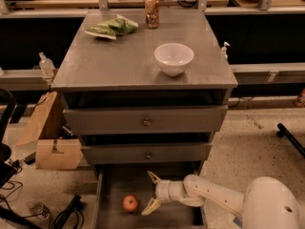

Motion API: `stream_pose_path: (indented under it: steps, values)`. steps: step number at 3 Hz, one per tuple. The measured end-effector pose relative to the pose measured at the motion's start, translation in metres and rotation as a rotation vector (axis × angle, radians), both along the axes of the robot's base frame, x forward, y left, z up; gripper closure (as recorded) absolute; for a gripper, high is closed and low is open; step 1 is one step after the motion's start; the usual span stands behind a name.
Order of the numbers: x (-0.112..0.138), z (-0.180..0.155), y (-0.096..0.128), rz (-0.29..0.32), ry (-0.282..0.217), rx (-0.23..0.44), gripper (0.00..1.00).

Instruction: Pick apple from bottom drawer and place on counter

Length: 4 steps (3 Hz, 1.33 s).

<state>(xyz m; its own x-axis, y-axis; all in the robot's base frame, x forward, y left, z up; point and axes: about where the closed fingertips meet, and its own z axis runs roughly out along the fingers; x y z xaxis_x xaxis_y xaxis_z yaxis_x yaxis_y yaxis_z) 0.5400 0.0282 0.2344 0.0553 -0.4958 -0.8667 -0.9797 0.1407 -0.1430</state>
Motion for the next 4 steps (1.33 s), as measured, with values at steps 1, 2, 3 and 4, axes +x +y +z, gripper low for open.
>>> stream_pose_path:
  steps: [1, 2, 3, 4]
  values:
    - [0.0, -0.001, 0.0, -0.001, 0.002, -0.001, 0.0]
    - [-0.004, -0.028, 0.024, 0.066, 0.045, -0.026, 0.0]
    - [-0.009, -0.052, 0.047, 0.124, 0.075, -0.043, 0.0]
    - [-0.015, -0.073, 0.075, 0.18, 0.093, -0.053, 0.0]
